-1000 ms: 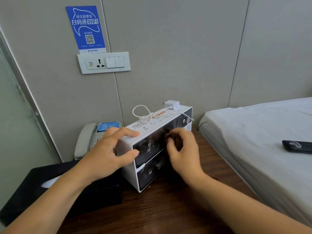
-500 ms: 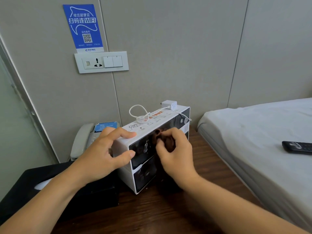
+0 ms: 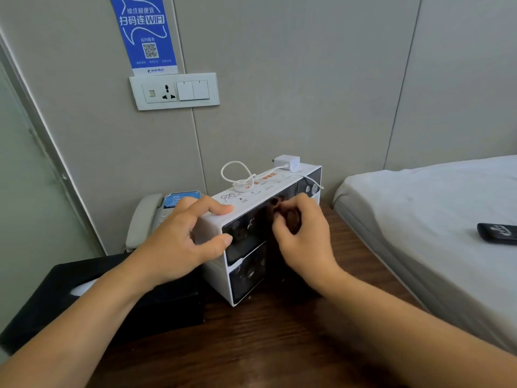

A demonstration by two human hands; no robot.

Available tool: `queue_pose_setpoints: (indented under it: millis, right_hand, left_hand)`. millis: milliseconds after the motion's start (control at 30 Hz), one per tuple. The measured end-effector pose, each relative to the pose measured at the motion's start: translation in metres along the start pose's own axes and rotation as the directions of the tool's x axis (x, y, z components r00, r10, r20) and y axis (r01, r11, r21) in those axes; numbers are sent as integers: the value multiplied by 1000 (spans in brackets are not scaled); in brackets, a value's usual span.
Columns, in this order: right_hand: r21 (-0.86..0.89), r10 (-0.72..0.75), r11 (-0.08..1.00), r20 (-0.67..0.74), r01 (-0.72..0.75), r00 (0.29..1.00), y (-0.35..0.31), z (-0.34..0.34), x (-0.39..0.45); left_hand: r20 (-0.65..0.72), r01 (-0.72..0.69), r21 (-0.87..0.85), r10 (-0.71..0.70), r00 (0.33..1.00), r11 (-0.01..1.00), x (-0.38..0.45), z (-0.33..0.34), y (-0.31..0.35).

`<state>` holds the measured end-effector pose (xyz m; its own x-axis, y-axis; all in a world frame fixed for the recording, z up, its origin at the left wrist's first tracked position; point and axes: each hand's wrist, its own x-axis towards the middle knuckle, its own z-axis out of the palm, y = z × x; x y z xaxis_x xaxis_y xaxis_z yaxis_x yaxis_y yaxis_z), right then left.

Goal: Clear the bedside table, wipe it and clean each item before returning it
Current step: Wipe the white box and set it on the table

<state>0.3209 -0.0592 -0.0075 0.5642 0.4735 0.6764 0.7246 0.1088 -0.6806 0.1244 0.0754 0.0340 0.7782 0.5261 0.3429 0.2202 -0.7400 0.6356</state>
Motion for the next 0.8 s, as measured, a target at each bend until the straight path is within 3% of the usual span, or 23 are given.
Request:
queue_pose_setpoints:
  millis: [33,100,200,333,467,533,700,800]
  right_hand:
    - [11,55,998,-42,-55,998,-1,-2,7]
    - [13,5,1000,-61,-4,998,-12,3,3]
    - [24,-190,982,96,188,977,-25,17,-34]
    - [28,-245,969,204,244,948,-18,16,-42]
    - [30,-3,1000,-22,3,1000,-19,5,-4]
    - [52,16,999,-84,-12,996,-25,9,-2]
    - [51,-142,989,112,137,984,-27,21,-47]
    - [24,11,1000,21,-12,1000,-17,14,-21]
  left_hand:
    - [-1,-1,4,1,1000,1000,0,0,1]
    - [0,-1,9,1,1000,1000,0,1,3]
    - [-14,0,-4,0,1000,1000,-1,0,3]
    - [-13,7,-8,-7,1000,1000,-2,0,3]
    - [4,11,1,-11,1000,1000,-3,1,6]
    - [7,11,-7,-11,1000,1000,-3,1,7]
    - [5,15,-17,-15,1000,1000,-2,1,4]
    - [11,15,-3,-15,1000,1000,-2,1,5]
